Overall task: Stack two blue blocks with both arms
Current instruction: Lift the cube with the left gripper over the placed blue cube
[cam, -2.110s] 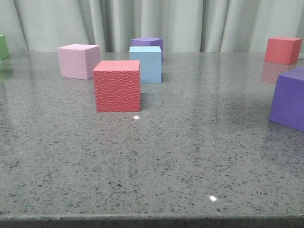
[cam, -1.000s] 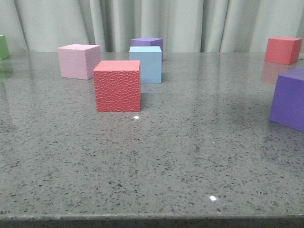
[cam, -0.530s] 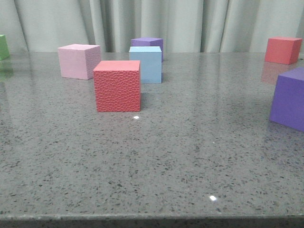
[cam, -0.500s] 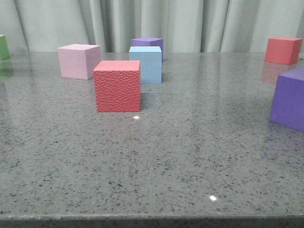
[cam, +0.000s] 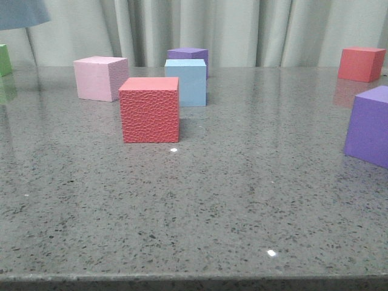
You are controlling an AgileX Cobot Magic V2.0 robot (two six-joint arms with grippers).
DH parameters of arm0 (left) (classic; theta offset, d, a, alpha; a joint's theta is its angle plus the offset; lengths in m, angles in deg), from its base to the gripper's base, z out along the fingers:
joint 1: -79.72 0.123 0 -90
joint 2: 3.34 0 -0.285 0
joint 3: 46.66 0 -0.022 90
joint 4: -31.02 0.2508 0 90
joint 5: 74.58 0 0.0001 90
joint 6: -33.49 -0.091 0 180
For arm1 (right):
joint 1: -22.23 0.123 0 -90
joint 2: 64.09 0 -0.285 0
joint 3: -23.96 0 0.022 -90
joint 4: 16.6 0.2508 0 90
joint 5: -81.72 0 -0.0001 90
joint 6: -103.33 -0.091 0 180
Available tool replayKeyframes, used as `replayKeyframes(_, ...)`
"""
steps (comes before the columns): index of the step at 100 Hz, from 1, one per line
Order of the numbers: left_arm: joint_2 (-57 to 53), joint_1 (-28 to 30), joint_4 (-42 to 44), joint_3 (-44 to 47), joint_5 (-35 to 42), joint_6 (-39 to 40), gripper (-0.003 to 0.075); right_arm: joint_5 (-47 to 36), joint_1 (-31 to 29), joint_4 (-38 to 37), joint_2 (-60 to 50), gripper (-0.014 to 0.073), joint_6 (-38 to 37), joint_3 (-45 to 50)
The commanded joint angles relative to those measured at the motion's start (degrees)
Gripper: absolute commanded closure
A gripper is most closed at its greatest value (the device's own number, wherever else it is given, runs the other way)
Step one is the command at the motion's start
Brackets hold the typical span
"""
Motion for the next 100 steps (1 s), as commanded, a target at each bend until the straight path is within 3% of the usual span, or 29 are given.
replayKeyframes(1,-3.21,-3.24,-0.83,-2.17,1.3,2.21,0.0519,-2.92,-0.11,-3.73,-3.12,-0.0006,-1.19,0.62)
replayKeyframes(53,-2.74,-20.08,0.6,-2.17,6.78,14.21,0.0519,-0.86,-0.11,-3.94,-6.96,-0.0006,-1.87,2.92)
replayKeyframes(100,-0.78,-27.34,5.49,-2.17,8.44,21.13,0.0519,0.02,-0.11,-4.12,-6.96,-0.0006,-1.87,2.92)
